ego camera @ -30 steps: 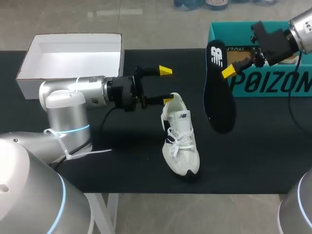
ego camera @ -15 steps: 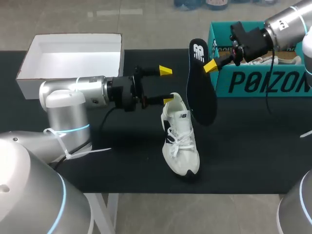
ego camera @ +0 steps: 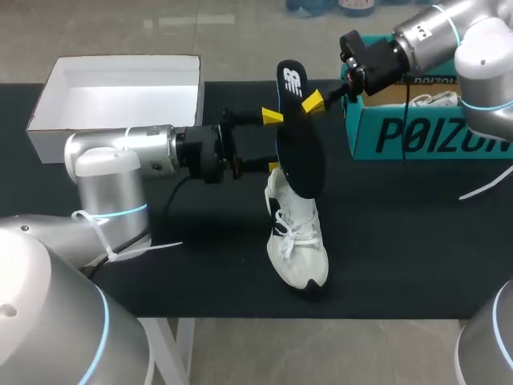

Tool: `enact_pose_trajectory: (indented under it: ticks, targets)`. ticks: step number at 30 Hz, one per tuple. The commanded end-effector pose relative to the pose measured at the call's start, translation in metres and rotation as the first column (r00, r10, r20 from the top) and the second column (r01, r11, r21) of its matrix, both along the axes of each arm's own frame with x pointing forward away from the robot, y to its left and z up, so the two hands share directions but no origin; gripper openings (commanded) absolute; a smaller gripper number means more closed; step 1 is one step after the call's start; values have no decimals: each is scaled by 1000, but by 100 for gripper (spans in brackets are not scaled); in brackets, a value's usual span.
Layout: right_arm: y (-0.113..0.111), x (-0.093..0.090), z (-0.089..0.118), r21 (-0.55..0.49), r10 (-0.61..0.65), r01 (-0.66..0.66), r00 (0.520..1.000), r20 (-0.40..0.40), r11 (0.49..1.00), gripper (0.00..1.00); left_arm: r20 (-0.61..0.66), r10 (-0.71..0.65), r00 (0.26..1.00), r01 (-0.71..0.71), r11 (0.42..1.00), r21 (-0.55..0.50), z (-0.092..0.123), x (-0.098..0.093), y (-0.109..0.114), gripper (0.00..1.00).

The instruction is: Take the shoe out of the shoebox, open the shoe tongue, remove and reinsert the insole, then place the shoe into the shoebox

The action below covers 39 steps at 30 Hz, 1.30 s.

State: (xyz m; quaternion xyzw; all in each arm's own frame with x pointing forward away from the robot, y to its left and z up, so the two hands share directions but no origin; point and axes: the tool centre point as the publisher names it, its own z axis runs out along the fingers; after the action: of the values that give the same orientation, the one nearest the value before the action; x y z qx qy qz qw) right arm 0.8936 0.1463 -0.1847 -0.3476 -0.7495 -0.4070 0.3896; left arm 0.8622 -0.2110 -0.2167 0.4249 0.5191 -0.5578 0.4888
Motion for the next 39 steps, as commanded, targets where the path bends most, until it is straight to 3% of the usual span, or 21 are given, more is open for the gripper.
enact_pose_trajectory:
  ticks: [1, 17, 19, 22, 24, 39]
  targets:
    - [12, 5, -3, -21, 41, -41, 999, -12, 999, 0, 2, 4, 1000, -4, 1000, -1, -1, -1, -1, 100]
    - [15, 5, -6, -28, 56, -57, 998, -26, 998, 0, 98, 50, 994, -56, 996, 64, 2, -2, -10, 100]
    - [15, 5, -7, -26, 56, -56, 998, -28, 998, 0, 101, 50, 994, -57, 996, 69, 0, -2, -12, 89]
    - [15, 6, -8, -24, 55, -56, 998, -33, 998, 0, 107, 52, 993, -60, 996, 71, -2, -3, -13, 28]
    - [15, 6, -8, -24, 55, -56, 998, -35, 998, 0, 111, 54, 992, -62, 996, 72, -2, -3, -13, 0]
    - [14, 4, -12, -18, 52, -53, 997, -50, 998, 0, 111, 58, 992, -65, 996, 67, -7, 0, -12, 0]
